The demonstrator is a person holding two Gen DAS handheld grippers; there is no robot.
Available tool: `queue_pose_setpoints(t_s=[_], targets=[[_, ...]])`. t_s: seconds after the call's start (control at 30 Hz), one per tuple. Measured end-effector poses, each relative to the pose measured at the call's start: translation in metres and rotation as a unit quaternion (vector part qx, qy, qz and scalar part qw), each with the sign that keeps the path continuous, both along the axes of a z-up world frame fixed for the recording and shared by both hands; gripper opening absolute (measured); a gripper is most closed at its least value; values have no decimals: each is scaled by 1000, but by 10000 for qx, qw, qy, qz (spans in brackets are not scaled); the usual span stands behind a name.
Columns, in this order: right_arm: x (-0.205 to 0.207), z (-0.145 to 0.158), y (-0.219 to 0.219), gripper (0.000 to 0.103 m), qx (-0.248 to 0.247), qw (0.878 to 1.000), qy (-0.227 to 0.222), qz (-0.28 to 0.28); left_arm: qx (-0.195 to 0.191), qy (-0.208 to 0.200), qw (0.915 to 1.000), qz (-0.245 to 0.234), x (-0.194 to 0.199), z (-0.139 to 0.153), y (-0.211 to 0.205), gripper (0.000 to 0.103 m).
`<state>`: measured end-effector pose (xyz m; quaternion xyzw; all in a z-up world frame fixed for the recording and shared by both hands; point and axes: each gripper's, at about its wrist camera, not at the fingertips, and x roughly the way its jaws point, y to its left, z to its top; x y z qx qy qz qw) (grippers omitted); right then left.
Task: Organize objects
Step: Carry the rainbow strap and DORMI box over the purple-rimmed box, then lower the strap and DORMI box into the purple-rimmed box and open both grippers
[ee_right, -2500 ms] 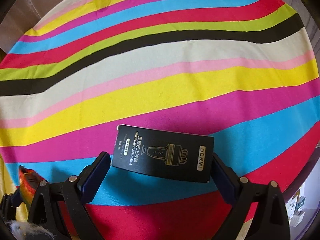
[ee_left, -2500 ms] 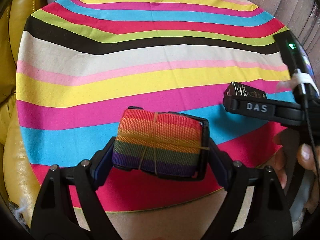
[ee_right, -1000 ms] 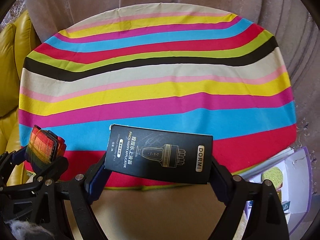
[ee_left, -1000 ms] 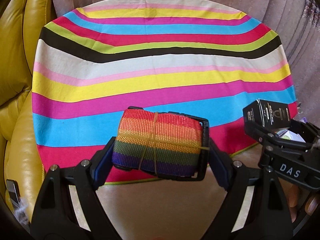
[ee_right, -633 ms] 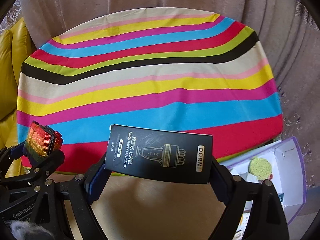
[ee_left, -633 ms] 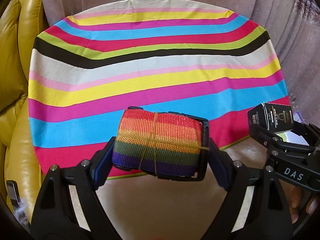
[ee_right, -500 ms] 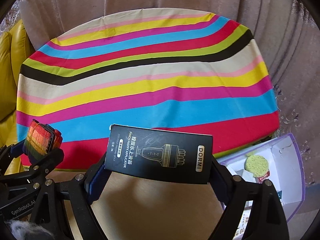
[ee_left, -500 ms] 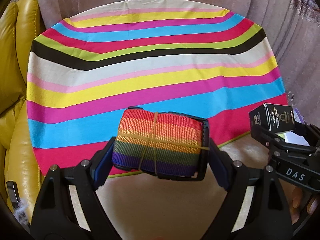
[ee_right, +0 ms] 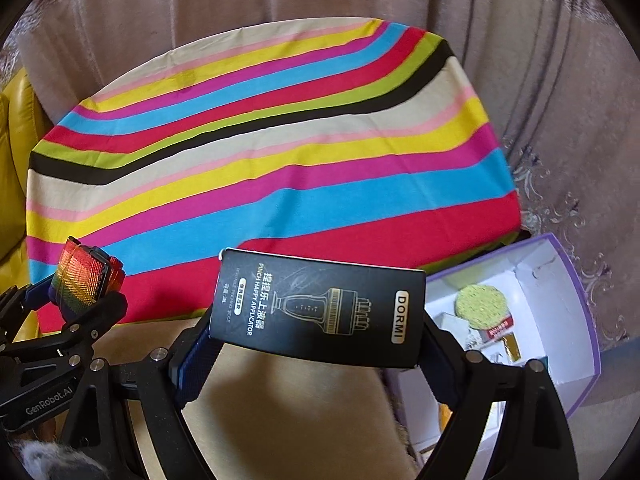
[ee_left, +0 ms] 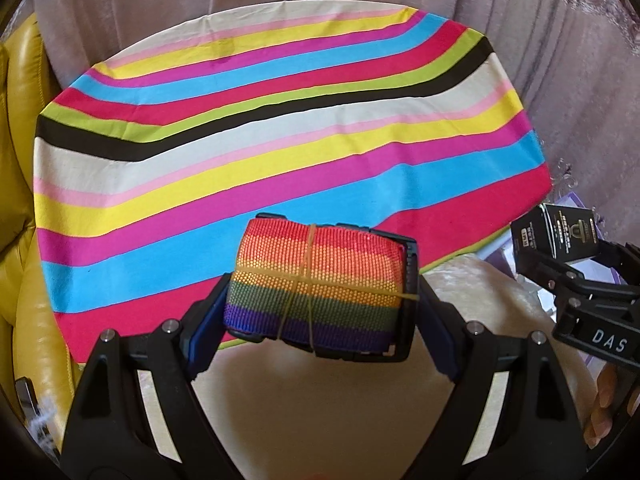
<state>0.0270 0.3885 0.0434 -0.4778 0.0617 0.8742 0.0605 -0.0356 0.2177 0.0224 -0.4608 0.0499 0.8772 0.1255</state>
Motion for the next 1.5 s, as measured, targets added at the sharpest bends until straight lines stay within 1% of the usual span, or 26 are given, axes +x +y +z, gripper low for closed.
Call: queue_pose_setpoints(t_s=[0.33, 0.77, 1.5], targets=[[19, 3, 39, 88, -12, 9994, 1, -342, -70, 4, 9989, -464, 4, -2, 39, 87], [45, -1, 89, 88, 42, 9969, -50, -789, -200, 2, 9947, -1012, 12, -1, 89, 87], [75, -2, 140, 88, 413, 9896, -31, -1378, -317, -54, 9840, -1754, 26, -4, 159, 87]])
